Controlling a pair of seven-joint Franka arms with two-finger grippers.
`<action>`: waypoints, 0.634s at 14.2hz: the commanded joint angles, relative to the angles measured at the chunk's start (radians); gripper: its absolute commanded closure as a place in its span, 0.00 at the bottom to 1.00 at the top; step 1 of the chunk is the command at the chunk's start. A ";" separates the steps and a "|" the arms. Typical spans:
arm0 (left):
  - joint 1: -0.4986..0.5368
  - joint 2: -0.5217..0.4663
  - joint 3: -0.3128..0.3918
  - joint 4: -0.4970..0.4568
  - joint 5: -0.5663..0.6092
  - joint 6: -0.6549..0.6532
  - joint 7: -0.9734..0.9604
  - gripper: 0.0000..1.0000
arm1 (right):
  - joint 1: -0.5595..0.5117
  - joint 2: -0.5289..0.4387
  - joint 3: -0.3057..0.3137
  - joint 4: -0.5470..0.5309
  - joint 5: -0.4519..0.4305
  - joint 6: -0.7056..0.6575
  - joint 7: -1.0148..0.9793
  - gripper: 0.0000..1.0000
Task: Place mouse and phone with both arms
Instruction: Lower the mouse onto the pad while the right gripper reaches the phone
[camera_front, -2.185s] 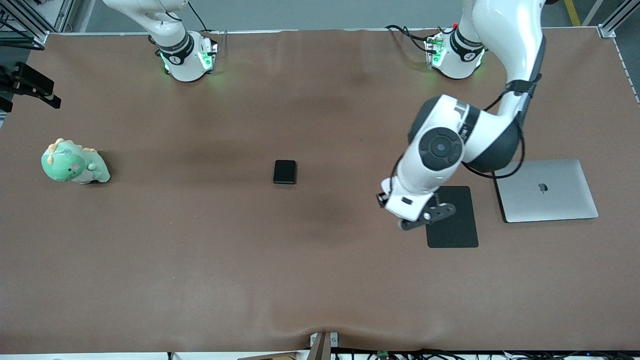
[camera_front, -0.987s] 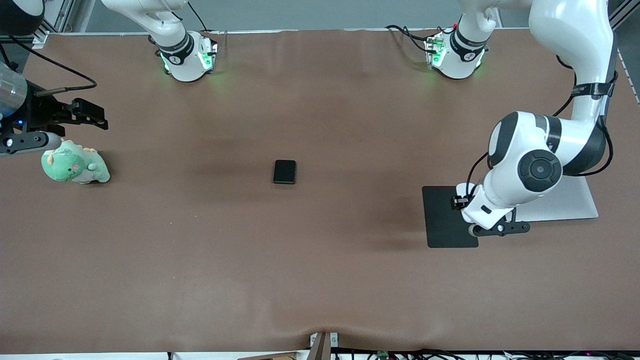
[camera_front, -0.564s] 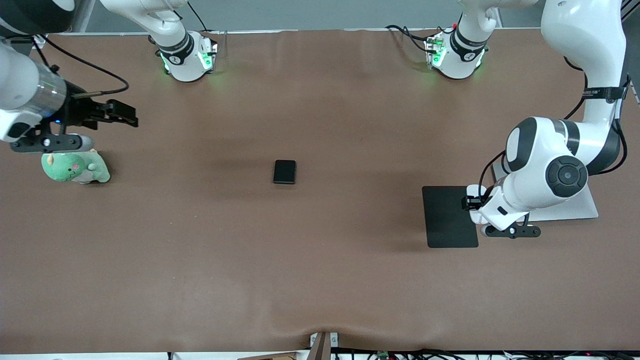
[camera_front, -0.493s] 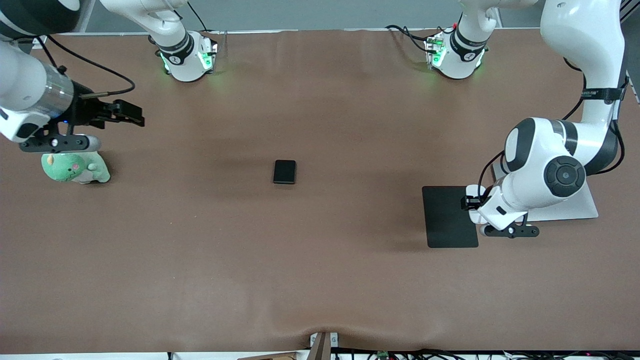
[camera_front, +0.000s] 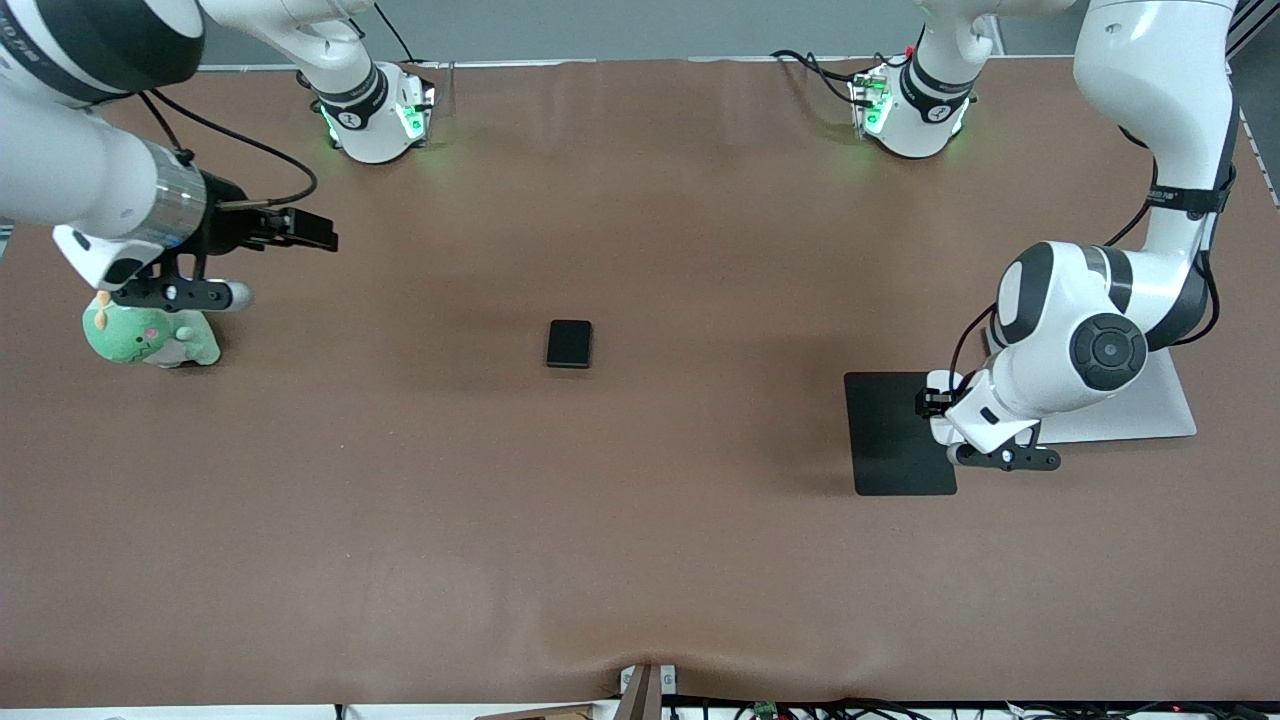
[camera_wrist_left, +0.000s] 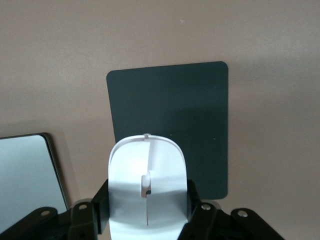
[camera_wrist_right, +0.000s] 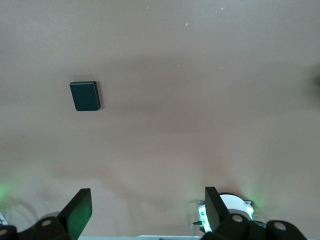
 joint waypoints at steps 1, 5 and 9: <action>0.008 0.029 -0.006 -0.013 -0.014 0.061 0.025 1.00 | 0.057 -0.014 -0.005 -0.063 0.018 0.073 0.083 0.00; 0.000 0.068 -0.006 -0.013 -0.016 0.087 0.025 1.00 | 0.146 -0.014 -0.006 -0.146 0.017 0.209 0.188 0.00; -0.009 0.111 -0.006 -0.010 -0.016 0.145 0.022 1.00 | 0.208 -0.004 -0.006 -0.218 0.011 0.349 0.194 0.00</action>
